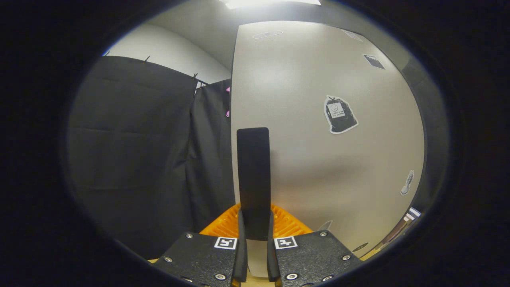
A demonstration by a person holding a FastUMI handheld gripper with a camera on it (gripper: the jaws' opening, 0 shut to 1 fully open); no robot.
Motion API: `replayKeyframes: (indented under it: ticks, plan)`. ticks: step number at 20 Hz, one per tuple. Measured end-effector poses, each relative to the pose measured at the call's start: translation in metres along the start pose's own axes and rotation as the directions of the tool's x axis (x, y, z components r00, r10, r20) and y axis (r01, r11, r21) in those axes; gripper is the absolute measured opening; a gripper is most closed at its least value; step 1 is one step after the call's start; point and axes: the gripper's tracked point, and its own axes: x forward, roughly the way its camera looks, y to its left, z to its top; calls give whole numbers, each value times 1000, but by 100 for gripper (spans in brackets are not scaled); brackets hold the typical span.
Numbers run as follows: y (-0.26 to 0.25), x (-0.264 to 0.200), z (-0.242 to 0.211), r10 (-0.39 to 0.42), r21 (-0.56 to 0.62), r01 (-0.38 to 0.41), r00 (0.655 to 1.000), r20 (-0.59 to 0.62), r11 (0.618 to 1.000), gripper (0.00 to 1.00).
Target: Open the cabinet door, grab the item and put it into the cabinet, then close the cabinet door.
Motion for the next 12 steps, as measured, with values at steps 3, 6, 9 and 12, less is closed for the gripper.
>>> replayKeyframes:
  ticks: [3, 6, 9, 12]
  plan:
    - [3, -26, 3, 70, -7, -69, 998, 5, 998, 20]
    - [3, -50, 5, 143, -11, -143, 990, -2, 990, 20]
    - [3, -79, 8, 219, -7, -219, 976, -13, 976, 19]
    - [0, -105, 9, 283, 13, -283, 959, -19, 959, 20]
